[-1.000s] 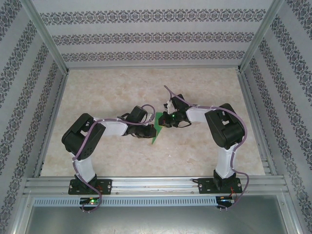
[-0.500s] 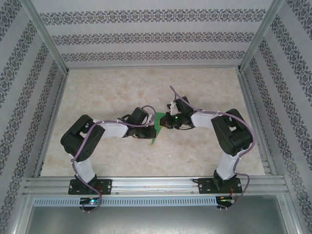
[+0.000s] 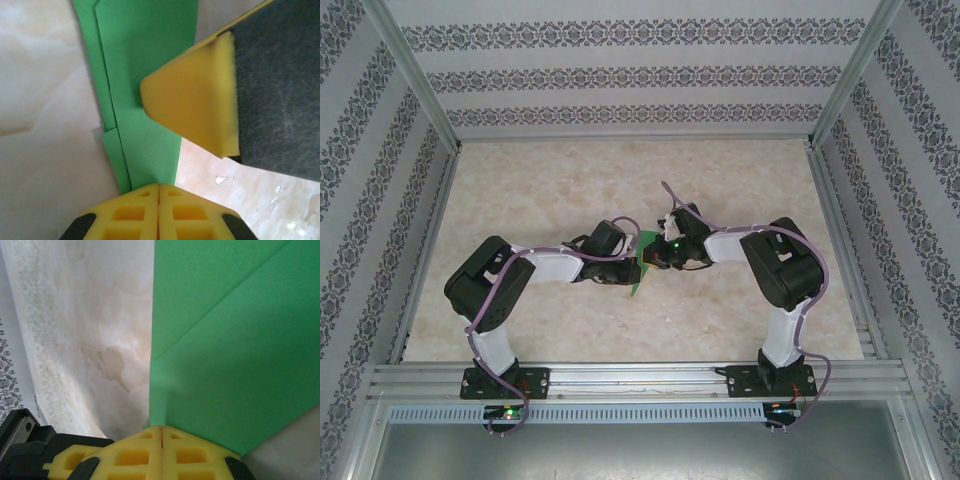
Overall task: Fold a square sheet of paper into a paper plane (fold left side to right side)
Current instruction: Fold the wing for the fifth time at the center of the table.
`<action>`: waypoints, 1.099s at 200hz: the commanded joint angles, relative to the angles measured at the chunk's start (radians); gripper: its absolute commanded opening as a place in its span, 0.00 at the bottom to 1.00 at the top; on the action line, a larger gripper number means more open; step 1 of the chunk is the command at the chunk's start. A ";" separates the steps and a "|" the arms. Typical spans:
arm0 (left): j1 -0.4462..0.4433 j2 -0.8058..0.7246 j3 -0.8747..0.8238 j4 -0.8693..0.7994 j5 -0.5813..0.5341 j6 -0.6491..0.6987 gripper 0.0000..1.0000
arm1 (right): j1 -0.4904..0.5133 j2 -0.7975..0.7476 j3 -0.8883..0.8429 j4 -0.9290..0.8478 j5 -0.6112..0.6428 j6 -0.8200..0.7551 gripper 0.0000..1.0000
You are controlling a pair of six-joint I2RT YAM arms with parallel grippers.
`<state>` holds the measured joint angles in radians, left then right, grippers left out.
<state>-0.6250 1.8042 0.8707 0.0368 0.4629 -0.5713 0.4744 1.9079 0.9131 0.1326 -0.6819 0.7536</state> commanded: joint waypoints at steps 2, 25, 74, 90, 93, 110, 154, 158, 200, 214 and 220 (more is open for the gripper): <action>-0.008 0.068 -0.046 -0.218 -0.166 0.044 0.07 | 0.008 0.026 0.032 -0.023 0.057 -0.046 0.00; -0.010 0.075 -0.055 -0.228 -0.176 0.050 0.07 | -0.007 0.050 0.054 -0.047 0.074 -0.073 0.00; -0.008 0.088 -0.079 -0.229 -0.193 0.053 0.06 | -0.054 0.072 0.104 -0.082 0.093 -0.123 0.00; -0.009 0.094 -0.084 -0.226 -0.192 0.053 0.06 | -0.069 0.083 0.125 -0.093 0.094 -0.136 0.00; -0.009 0.094 -0.086 -0.225 -0.191 0.053 0.06 | -0.072 0.086 0.130 -0.095 0.094 -0.138 0.00; -0.009 0.095 -0.092 -0.219 -0.194 0.050 0.06 | -0.089 0.102 0.153 -0.107 0.096 -0.148 0.00; -0.009 0.096 -0.100 -0.226 -0.207 0.054 0.06 | -0.137 0.131 0.202 -0.118 0.093 -0.158 0.00; -0.009 0.097 -0.101 -0.226 -0.207 0.054 0.06 | -0.141 0.134 0.209 -0.120 0.094 -0.160 0.00; -0.011 0.092 -0.104 -0.219 -0.203 0.053 0.05 | -0.182 0.181 0.265 -0.133 0.099 -0.169 0.00; -0.012 0.092 -0.104 -0.218 -0.206 0.053 0.06 | -0.196 0.195 0.286 -0.140 0.101 -0.173 0.00; -0.013 0.091 -0.104 -0.218 -0.206 0.053 0.06 | -0.201 0.199 0.295 -0.143 0.102 -0.175 0.00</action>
<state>-0.6327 1.8019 0.8520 0.0509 0.4370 -0.5518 0.3080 2.0602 1.1667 0.0086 -0.6483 0.6201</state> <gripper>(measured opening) 0.059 0.049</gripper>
